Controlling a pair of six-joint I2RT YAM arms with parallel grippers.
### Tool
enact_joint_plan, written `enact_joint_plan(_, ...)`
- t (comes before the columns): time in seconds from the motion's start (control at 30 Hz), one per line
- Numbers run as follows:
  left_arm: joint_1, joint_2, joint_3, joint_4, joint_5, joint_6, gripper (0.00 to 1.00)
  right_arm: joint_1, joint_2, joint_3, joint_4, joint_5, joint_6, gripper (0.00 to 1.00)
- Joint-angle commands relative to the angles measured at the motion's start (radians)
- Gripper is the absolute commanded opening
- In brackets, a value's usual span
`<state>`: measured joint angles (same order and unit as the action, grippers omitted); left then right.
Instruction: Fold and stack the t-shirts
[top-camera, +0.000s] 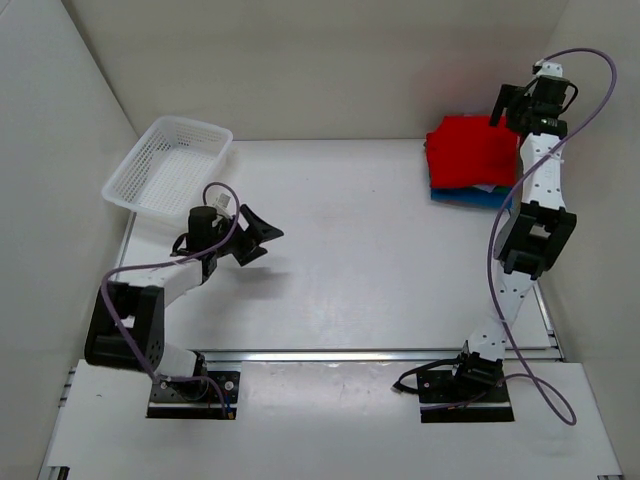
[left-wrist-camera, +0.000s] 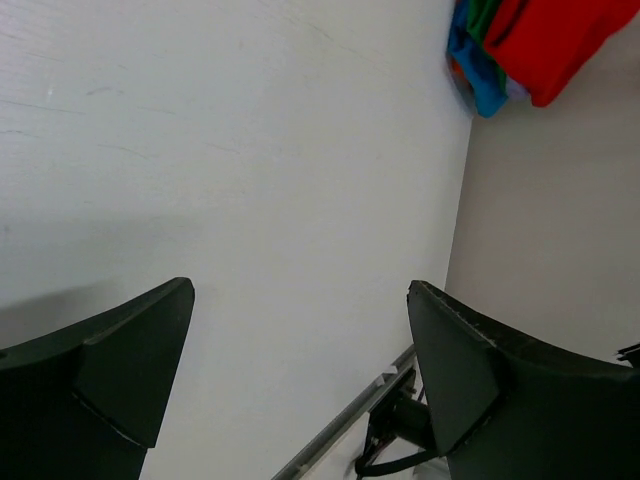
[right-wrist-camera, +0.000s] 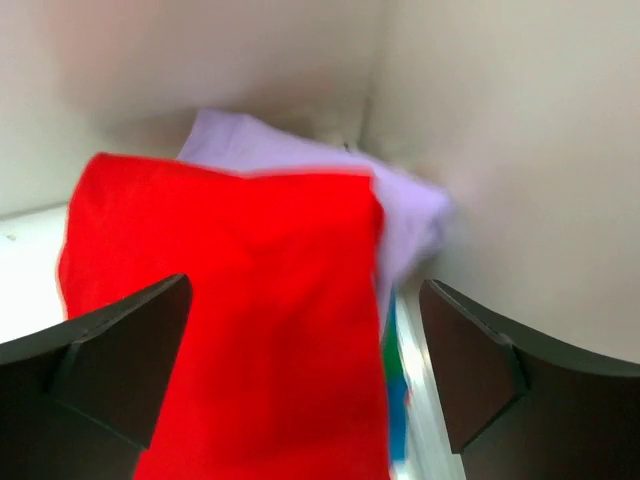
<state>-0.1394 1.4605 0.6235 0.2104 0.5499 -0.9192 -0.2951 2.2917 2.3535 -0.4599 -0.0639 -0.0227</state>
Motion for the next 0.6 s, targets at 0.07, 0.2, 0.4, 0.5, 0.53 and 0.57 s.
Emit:
enact_joint_plan(0.07, 0.015, -0.198, 0.057, -0.184, 0.062, 0.198, 0.99, -0.010, -0.419, -0.346, 0.107, 0.139, 0.119, 0.99)
enact_joint_plan(0.2, -0.017, -0.330, 0.160, -0.444, -0.074, 0.449, 0.99, 0.037, -0.760, -0.787, 0.255, 0.113, 0.107, 0.99)
enact_joint_plan(0.4, -0.137, -0.420, 0.367, -0.710, -0.401, 0.741, 0.98, 0.253, -1.146, -1.223, 0.281, 0.165, 0.061, 0.99)
enact_joint_plan(0.5, -0.091, -0.459, 0.351, -0.766, -0.418, 0.778, 0.98, 0.318, -1.259, -1.347, 0.224, 0.176, 0.073, 0.99)
enact_joint_plan(0.53, -0.100, -0.485, 0.343, -0.766, -0.445, 0.798, 0.99, 0.318, -1.279, -1.367, 0.216, 0.170, 0.095, 0.99)
enact_joint_plan(0.57, -0.107, -0.508, 0.319, -0.764, -0.474, 0.789, 0.99, 0.315, -1.328, -1.413, 0.214, 0.139, 0.125, 0.99)
